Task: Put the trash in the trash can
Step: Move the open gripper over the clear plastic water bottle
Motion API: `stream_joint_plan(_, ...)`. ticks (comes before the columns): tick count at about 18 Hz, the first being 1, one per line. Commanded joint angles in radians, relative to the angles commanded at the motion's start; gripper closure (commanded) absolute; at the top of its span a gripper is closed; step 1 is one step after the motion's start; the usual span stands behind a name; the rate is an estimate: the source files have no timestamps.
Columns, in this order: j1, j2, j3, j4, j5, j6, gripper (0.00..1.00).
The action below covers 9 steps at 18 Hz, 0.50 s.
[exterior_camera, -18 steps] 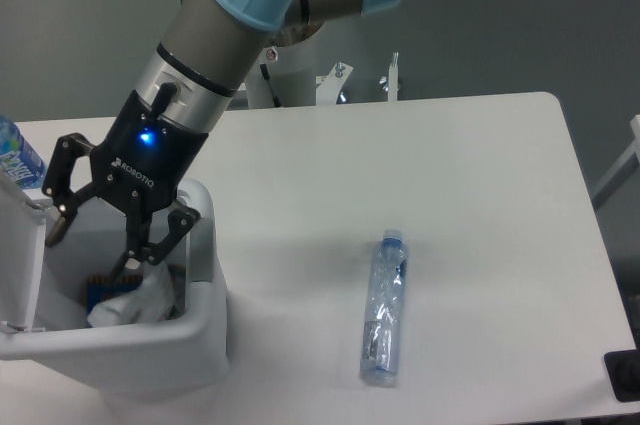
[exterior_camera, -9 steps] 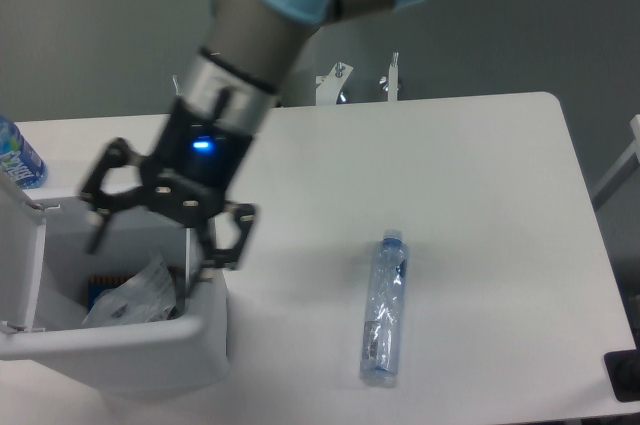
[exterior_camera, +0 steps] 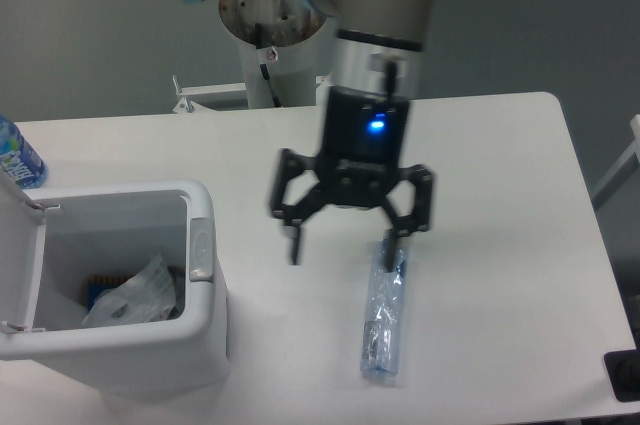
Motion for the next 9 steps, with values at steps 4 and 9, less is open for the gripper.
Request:
stream_joint_plan(4,0.008,-0.025,-0.035,-0.031,0.146,0.121,0.0)
stream_joint_plan(9,0.011,-0.104,-0.058,-0.014,0.204,0.14,0.0)
